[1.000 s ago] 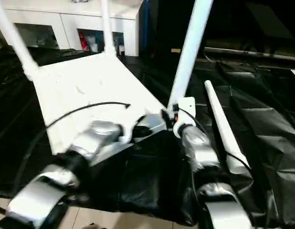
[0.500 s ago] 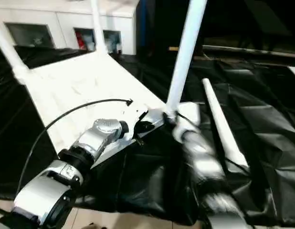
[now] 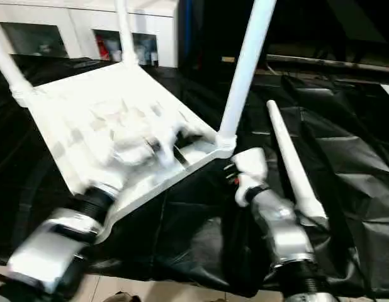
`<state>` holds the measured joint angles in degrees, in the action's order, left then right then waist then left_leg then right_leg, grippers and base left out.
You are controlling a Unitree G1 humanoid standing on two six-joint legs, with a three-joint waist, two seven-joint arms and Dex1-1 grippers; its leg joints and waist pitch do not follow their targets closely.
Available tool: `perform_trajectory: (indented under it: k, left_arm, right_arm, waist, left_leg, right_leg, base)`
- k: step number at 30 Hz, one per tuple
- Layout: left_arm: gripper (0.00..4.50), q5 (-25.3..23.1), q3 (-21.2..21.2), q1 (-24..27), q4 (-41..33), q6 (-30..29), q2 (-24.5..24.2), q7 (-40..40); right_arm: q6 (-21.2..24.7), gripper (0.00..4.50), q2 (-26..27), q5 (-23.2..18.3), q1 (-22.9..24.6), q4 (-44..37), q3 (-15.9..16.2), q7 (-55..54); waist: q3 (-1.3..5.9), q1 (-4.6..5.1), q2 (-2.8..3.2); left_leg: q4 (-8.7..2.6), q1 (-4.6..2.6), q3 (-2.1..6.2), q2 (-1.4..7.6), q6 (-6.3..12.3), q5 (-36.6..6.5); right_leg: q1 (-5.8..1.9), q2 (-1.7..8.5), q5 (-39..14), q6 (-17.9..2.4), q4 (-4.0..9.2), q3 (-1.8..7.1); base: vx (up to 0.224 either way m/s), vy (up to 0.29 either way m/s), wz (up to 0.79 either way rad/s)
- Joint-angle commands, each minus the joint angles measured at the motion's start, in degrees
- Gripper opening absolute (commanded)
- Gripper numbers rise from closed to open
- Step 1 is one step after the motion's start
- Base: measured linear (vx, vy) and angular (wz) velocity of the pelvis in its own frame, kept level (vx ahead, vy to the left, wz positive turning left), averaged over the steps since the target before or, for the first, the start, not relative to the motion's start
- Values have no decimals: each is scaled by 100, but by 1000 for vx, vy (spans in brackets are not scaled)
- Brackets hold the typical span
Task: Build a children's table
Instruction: Rotate table base
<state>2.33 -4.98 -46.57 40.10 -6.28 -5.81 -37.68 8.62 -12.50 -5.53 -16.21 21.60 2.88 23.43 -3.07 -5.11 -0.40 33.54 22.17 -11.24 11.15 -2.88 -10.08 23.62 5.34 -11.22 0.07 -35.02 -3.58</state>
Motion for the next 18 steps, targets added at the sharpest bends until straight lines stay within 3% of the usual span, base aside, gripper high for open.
perform_trajectory:
  k: [1,2,4,5,6,8,10,11,12,13,15,16,18]
  left_arm:
    - [143,-179,554,313,-651,-492,-765,548]
    - [142,-179,554,313,-651,-492,-765,548]
    - [143,-343,741,485,-933,-708,-1205,771]
    - [149,-343,741,485,-933,-708,-1205,771]
    - [149,-468,852,652,-1145,-912,-1517,814]
    - [149,-555,969,826,-1362,-1157,-1784,819]
    - [149,-753,1106,1100,-1665,-1404,-2144,872]
    - [149,-968,1269,1397,-1973,-1687,-2458,953]
    - [149,-968,1269,1397,-1973,-1687,-2458,953]
    - [149,-968,1269,1397,-1973,-1687,-2458,953]
    - [149,-1317,1561,2049,-2452,-2342,-2922,1168]
    - [149,-1403,1537,2386,-2621,-2675,-3068,1130]
    - [149,-1407,1434,2647,-2772,-2982,-3169,1067]
  right_arm:
    - [38,355,146,179,-494,542,29,-320]
    - [38,355,146,179,-494,542,29,-320]
    - [1,355,193,252,-669,813,55,-408]
    - [1,355,193,252,-669,813,55,-408]
    - [4,355,221,280,-750,919,70,-456]
    - [20,355,245,295,-809,989,82,-485]
    - [16,355,278,316,-879,1083,98,-495]
    - [13,355,310,335,-941,1169,112,-501]
    - [13,355,310,335,-941,1169,112,-501]
    - [13,355,310,335,-941,1169,112,-501]
    - [-56,355,383,375,-1127,1479,113,-538]
    - [-102,355,424,392,-1230,1640,113,-556]
    - [-150,355,453,402,-1321,1785,112,-574]
  waist:
    - [386,8,-45]
    - [397,88,-40]
    - [408,102,1]
    - [394,115,10]
    - [394,115,-47]
    - [395,94,-10]
    - [398,62,-18]
    - [382,52,-103]
    - [382,52,-103]
    - [382,35,-43]
    - [359,13,-94]
    - [348,37,-79]
    - [348,34,-90]
  left_leg:
    - [-340,-87,90,195,471,-663]
    - [-357,-46,113,187,389,-636]
    - [-337,-112,95,192,321,-692]
    - [-344,-128,83,192,250,-708]
    - [-341,-132,77,195,241,-697]
    - [-345,-130,80,211,220,-556]
    - [-349,-129,84,220,217,-486]
    - [-350,-156,49,209,207,-551]
    - [-350,-156,49,209,207,-551]
    - [-366,-132,70,220,176,-534]
    - [-388,-163,61,223,57,-707]
    - [-412,-149,80,230,-8,-765]
    - [-403,-195,60,221,-93,-891]
  right_leg:
    - [-348,284,-147,-1433,335,221]
    - [-373,290,-110,-1437,288,208]
    - [-337,278,-163,-1402,305,207]
    - [-328,262,-235,-1382,317,216]
    - [-323,261,-211,-1367,312,217]
    - [-314,261,-50,-1416,265,222]
    - [-312,269,24,-1411,238,218]
    - [-288,248,-75,-1379,279,226]
    - [-288,248,-75,-1379,279,226]
    - [-303,267,-102,-1370,249,229]
    - [-273,260,-297,-1305,276,232]
    - [-275,260,-337,-1287,267,229]
    - [-239,245,-376,-1269,279,239]
  base:
    - [0,0,0]
    - [0,0,0]
    - [0,0,0]
    - [0,0,0]
    - [0,0,0]
    - [0,0,0]
    - [0,0,0]
    - [0,0,0]
    - [0,0,0]
    - [0,0,0]
    - [0,0,0]
    - [0,0,0]
    - [0,0,0]
